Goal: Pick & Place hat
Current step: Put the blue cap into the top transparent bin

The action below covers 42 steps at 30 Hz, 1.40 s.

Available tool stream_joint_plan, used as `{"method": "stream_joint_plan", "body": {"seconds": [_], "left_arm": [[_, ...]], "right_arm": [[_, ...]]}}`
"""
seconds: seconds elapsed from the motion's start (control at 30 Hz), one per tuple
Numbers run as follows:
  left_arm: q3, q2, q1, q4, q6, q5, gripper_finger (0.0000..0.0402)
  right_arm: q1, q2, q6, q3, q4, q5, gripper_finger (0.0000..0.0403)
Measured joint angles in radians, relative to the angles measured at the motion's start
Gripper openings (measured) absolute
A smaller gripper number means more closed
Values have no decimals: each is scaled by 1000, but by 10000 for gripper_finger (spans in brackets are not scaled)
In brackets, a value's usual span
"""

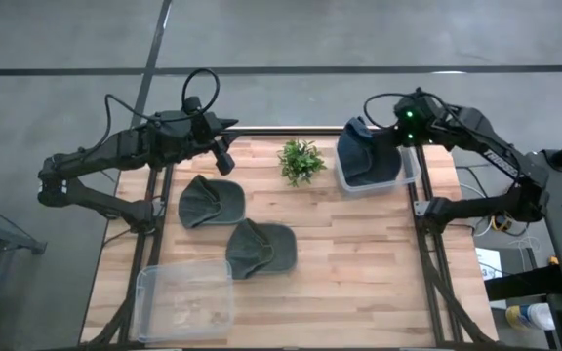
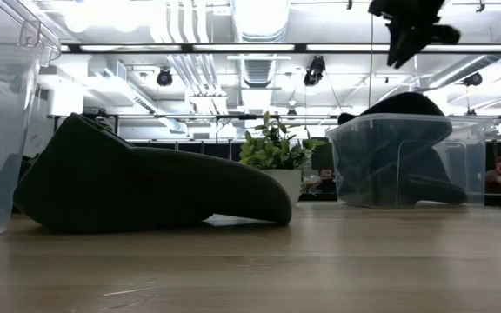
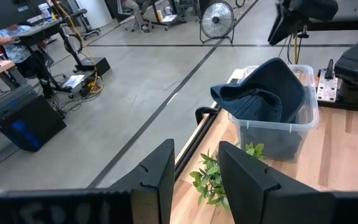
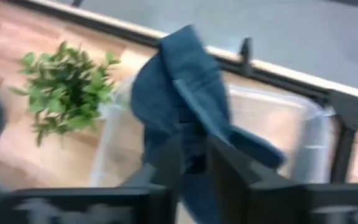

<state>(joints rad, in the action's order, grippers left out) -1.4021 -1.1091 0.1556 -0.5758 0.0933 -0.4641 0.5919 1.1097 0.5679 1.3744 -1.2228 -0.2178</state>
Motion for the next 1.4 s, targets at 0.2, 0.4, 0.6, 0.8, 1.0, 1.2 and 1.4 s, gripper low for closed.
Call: {"method": "stream_joint_plan", "body": {"seconds": [0.2, 0.4, 0.6, 0.8, 1.0, 1.2, 1.4], "left_arm": [[0, 0, 0, 0, 0, 2, 119], [0, 0, 0, 0, 0, 2, 119], [0, 0, 0, 0, 0, 3, 119], [0, 0, 0, 0, 0, 3, 119], [0, 0, 0, 0, 0, 3, 119], [0, 0, 0, 0, 4, 3, 119], [0, 0, 0, 0, 9, 3, 119]], "right_arm": [[0, 76, -46, -54, -2, 37, 10], [0, 133, -54, -104, -28, 3, 8], [7, 201, -53, -141, -70, -55, 8], [11, 280, -70, -205, -91, -65, 8], [11, 344, -71, -259, -94, -48, 8], [23, 373, -102, -279, -102, -43, 8], [21, 334, -124, -187, -162, -43, 8]]}}
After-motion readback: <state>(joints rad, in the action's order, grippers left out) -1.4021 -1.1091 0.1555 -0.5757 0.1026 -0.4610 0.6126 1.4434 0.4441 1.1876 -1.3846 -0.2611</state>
